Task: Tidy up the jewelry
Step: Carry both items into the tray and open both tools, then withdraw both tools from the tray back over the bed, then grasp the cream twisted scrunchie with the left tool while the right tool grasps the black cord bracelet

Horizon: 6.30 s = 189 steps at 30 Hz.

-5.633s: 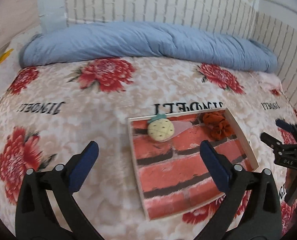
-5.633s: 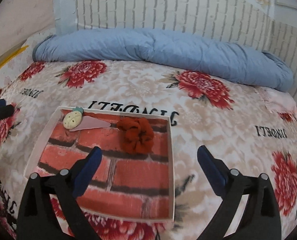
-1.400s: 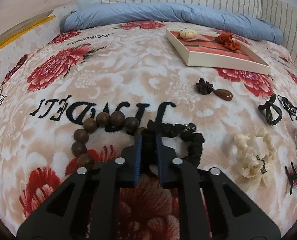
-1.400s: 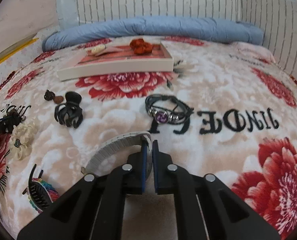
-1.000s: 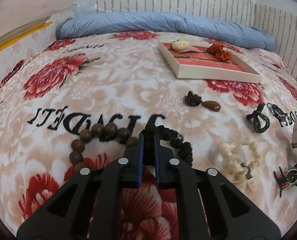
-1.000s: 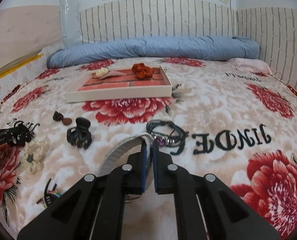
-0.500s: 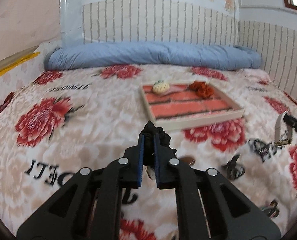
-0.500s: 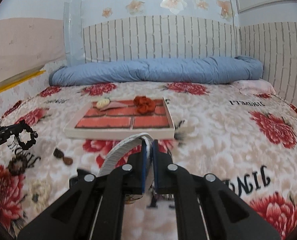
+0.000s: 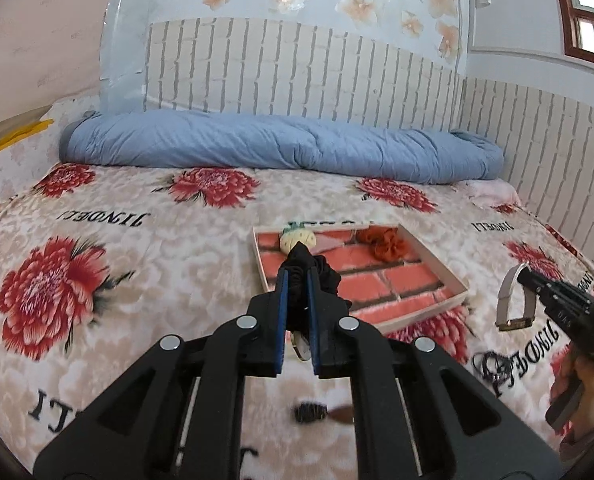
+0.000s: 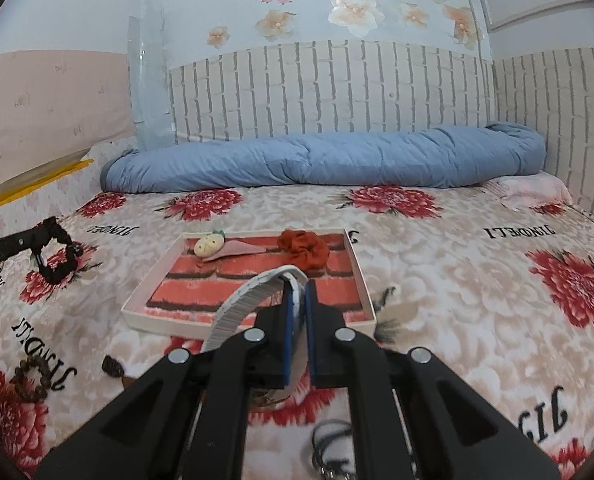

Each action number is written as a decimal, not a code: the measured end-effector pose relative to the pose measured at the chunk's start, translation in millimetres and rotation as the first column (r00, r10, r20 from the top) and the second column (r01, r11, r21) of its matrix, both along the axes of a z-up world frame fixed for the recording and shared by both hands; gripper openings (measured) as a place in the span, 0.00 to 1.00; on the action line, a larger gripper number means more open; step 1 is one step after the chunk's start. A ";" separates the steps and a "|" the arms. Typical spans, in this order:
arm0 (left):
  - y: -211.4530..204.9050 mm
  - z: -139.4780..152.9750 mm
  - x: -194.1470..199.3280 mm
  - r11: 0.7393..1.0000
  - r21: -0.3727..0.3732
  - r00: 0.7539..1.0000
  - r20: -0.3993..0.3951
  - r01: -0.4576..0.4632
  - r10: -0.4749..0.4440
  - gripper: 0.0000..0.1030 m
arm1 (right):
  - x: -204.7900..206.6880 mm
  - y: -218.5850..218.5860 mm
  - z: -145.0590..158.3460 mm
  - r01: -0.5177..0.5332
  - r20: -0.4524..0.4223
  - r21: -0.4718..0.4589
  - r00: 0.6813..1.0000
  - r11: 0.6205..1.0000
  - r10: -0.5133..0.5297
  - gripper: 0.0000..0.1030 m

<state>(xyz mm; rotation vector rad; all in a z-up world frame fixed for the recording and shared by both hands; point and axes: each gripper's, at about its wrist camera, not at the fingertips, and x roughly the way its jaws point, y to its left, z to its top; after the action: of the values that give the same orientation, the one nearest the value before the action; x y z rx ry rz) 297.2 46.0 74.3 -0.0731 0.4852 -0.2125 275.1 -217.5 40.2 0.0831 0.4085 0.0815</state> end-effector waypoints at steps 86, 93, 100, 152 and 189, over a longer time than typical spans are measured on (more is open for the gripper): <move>11.1 -11.4 43.9 0.975 0.189 0.982 -0.126 -0.114 0.140 0.95 | 49.3 -53.1 30.0 0.122 -0.159 -0.033 0.979 0.992 -0.126 0.94; 38.8 0.1 6.0 0.971 0.186 0.978 -0.117 -0.149 0.172 0.95 | 8.3 -56.4 21.3 0.135 -0.161 -0.011 0.978 0.991 -0.135 0.95; 49.1 4.3 -30.5 0.977 0.151 0.980 -0.106 -0.152 0.169 0.95 | -22.1 -59.4 14.8 0.168 -0.179 -0.027 0.969 0.985 -0.170 0.95; -0.1 -96.5 -118.9 0.997 0.076 0.958 -0.281 -0.033 0.053 0.95 | -117.9 -48.3 -77.9 0.264 -0.274 -0.132 0.916 0.955 -0.291 0.96; -40.6 -143.5 -89.2 0.991 0.048 0.896 -0.435 0.126 -0.093 0.08 | -17.4 -54.3 -118.8 0.134 -0.464 -0.062 0.873 0.989 -0.147 0.17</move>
<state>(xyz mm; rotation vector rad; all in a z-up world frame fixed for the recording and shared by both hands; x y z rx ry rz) 208.0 5.4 -69.2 -0.0185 0.9431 -0.2905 257.7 -271.8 -78.6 0.1051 0.8879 -0.0922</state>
